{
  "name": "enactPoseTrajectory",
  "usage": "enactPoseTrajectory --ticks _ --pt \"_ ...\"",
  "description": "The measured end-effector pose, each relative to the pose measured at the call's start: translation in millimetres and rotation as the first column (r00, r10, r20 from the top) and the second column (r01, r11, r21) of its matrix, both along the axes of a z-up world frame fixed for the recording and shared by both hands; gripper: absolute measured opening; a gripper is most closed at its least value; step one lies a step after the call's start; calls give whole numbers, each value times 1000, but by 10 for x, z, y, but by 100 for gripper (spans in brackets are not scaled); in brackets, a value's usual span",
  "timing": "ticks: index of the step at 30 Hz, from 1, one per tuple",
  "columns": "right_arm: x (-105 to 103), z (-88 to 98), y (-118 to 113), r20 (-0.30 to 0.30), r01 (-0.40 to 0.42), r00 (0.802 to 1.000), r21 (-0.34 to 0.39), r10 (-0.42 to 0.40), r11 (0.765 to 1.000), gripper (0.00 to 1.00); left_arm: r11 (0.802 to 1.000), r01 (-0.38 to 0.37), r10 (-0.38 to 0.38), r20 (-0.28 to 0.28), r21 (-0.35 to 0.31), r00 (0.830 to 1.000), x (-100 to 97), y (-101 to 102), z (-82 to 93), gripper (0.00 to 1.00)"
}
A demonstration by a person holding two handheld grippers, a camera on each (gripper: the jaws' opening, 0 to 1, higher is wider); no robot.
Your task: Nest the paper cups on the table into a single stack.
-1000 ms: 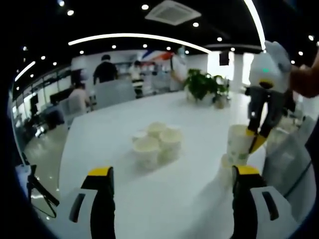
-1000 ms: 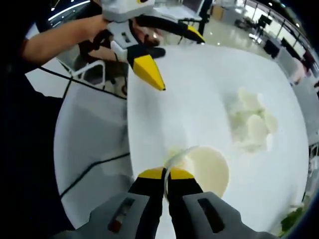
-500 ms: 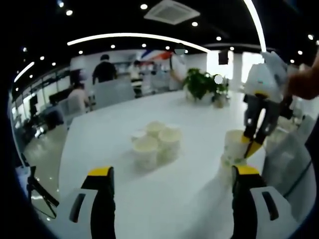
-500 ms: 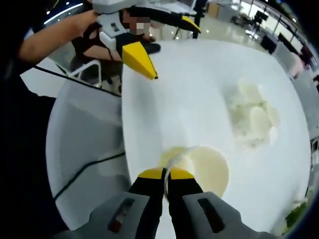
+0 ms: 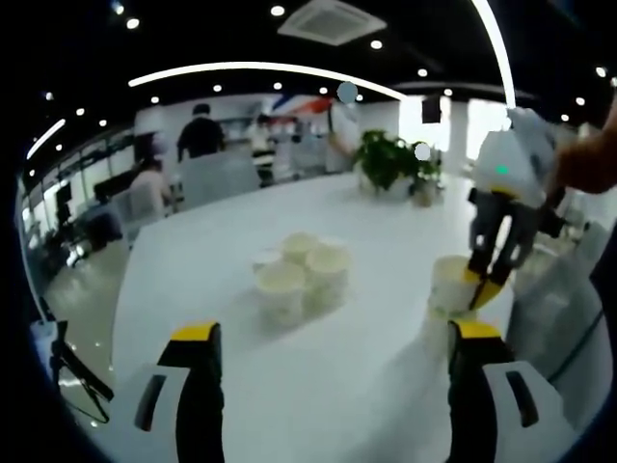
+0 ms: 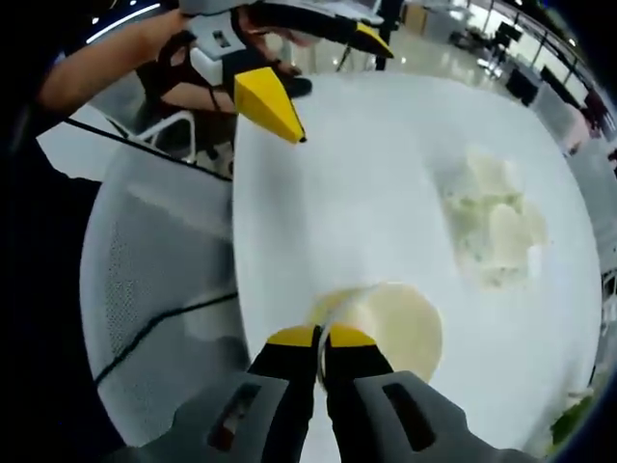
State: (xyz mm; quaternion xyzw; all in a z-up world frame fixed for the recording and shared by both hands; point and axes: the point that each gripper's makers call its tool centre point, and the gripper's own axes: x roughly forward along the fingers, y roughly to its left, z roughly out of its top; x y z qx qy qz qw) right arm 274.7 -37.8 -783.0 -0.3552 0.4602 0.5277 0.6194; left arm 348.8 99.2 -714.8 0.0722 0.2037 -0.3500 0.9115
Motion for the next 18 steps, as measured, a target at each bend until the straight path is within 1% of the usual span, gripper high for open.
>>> enactPoseTrajectory --ticks 6,8,11,16,18 --pt "3 -114 -1 -9 7 1000 -2 -7 1000 0 1000 0 0 -6 3 1000 -7 7 -27 94" --pt "17 -158 -14 3 8 1000 -11 -8 1000 0 1000 1 -1 -6 4 1000 -9 8 -35 94" --pt "29 -177 -17 0 26 1000 -6 -26 1000 0 1000 -1 1 -7 4 1000 -11 11 -43 94" --pt "37 -169 -13 10 28 1000 -2 -28 1000 0 1000 2 -2 -8 9 1000 -17 10 -51 94" --pt "53 -164 -20 20 26 999 -2 -26 1000 2 1000 1 -1 -9 10 1000 -14 13 -51 94"
